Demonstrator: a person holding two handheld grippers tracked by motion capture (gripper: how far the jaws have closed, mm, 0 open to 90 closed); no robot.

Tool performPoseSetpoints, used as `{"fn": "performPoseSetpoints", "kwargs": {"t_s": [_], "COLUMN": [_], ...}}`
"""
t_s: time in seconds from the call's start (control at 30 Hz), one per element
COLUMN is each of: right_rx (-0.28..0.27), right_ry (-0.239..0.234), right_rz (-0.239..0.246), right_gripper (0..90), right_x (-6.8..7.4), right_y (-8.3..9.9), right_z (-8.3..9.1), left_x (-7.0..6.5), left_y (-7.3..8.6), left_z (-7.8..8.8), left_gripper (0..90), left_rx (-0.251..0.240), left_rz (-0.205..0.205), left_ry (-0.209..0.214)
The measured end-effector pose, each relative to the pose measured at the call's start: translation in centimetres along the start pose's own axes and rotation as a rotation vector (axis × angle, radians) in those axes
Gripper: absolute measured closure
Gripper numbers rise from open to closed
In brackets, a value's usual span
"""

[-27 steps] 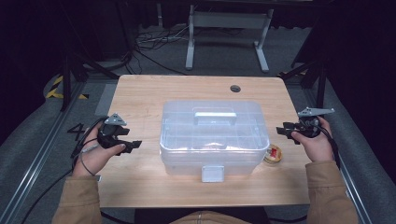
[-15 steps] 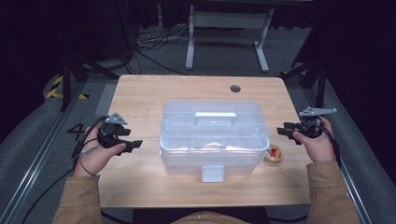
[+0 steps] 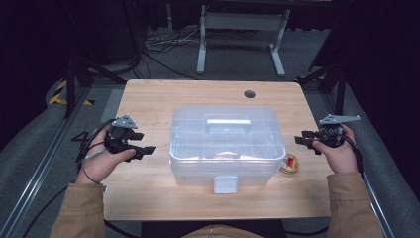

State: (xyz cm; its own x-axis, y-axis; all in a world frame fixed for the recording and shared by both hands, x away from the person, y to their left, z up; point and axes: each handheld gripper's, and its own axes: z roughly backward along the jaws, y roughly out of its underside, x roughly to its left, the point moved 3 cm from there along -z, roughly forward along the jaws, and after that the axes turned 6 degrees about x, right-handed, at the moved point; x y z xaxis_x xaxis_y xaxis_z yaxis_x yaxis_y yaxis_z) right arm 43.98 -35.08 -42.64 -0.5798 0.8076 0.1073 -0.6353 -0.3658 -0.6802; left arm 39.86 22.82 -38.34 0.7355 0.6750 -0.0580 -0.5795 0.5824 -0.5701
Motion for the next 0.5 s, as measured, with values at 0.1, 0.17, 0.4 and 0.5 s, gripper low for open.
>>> {"fn": "performPoseSetpoints", "kwargs": {"t_s": [0.1,0.17,0.4,0.5], "right_rx": [0.006,0.007,0.015,0.011], "right_ry": [-0.003,-0.003,-0.012,-0.014], "right_rz": [0.002,0.007,0.007,0.009], "right_gripper": [54.0,54.0,52.7,51.9], "right_x": [0.1,0.1,0.2,0.2], "right_y": [0.0,0.0,0.1,0.1], "right_z": [-0.1,-0.1,-0.5,-0.5], "left_x": [-0.4,-0.6,-1.2,-1.5], "left_y": [-0.8,-1.3,-2.7,-3.5], "left_z": [0.7,0.9,1.7,1.9], "left_gripper": [32.9,32.9,32.6,33.0], "left_rx": [-0.01,-0.02,-0.029,-0.044], "left_rz": [-0.031,-0.048,-0.079,-0.093], "left_ry": [0.008,0.015,0.017,0.034]}}
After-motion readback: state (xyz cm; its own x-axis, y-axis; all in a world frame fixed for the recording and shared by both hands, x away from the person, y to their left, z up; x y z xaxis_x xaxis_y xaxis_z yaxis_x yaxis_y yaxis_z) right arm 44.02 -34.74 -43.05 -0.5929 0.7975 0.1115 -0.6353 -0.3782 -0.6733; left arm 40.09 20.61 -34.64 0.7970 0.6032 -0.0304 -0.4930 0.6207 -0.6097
